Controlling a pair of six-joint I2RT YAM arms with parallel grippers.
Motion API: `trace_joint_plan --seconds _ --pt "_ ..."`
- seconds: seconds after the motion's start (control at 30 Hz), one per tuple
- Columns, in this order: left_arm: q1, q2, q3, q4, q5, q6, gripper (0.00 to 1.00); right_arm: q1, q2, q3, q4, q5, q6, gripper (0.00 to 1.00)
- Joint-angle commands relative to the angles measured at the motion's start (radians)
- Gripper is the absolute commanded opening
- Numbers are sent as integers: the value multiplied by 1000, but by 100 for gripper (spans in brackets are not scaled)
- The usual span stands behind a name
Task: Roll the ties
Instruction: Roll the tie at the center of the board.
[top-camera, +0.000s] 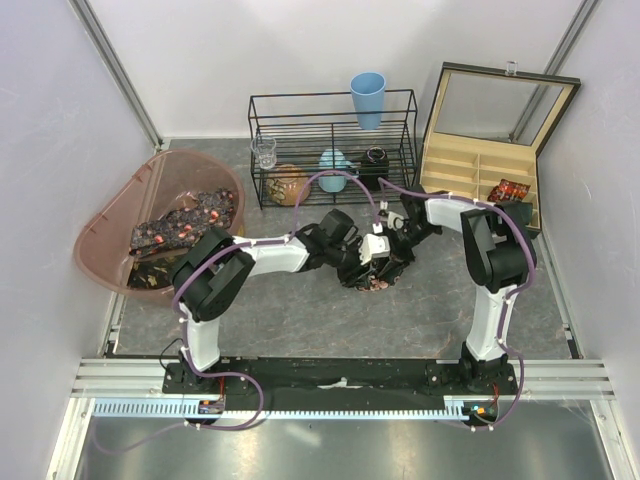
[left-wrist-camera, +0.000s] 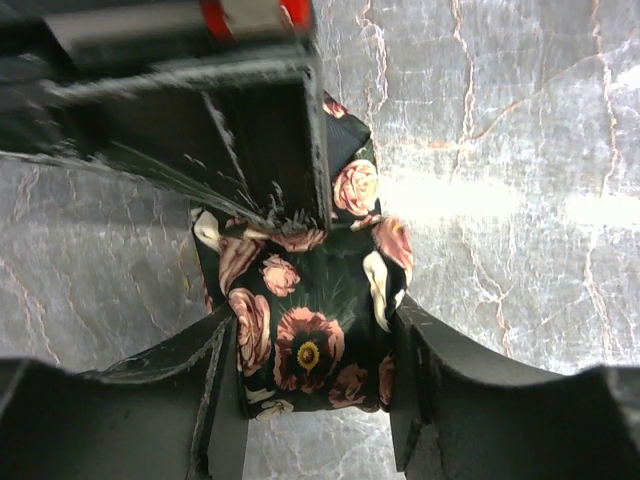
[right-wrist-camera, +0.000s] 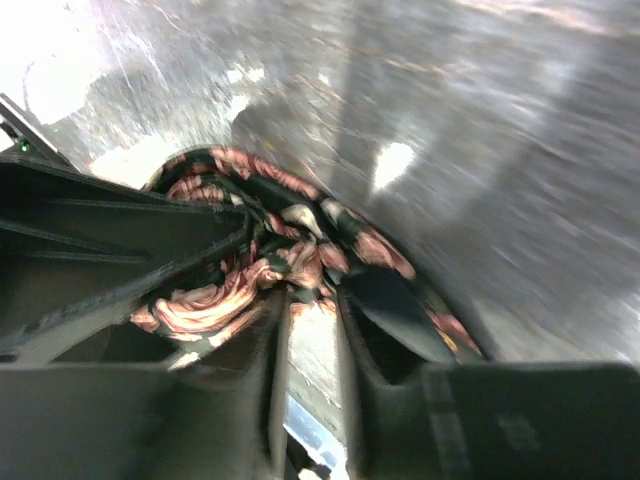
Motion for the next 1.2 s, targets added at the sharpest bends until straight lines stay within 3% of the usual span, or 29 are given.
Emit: trace_joint_plan --seconds 0.0,0.13,0.4,0.53,0.7,0.77,0.83,1.03,1.17 --pt "-14 82 72 -329 -97 133 24 -63 -37 79 -118 -19 -115 35" --pt "-21 104 129 -384 -105 141 24 -86 -66 62 -140 -119 -164 48" --pt "-28 141 174 -432 -110 154 24 -65 -82 32 -117 -258 -155 52" --pt "-27 148 184 -435 -108 150 25 -28 -69 19 -106 -210 -169 51" --pt "-26 147 184 -429 -85 147 28 -19 -40 25 -74 -39 -166 47" --pt "-26 147 184 -426 -73 147 29 -22 -37 33 -63 -7 -166 29" --pt "-26 147 184 -423 -62 149 31 -22 -46 21 -31 19 -137 0" --pt "-8 103 161 -354 7 123 52 -22 -40 -21 12 151 -81 0" --pt "15 46 129 -193 76 77 63 -22 -42 -50 51 235 -43 0"
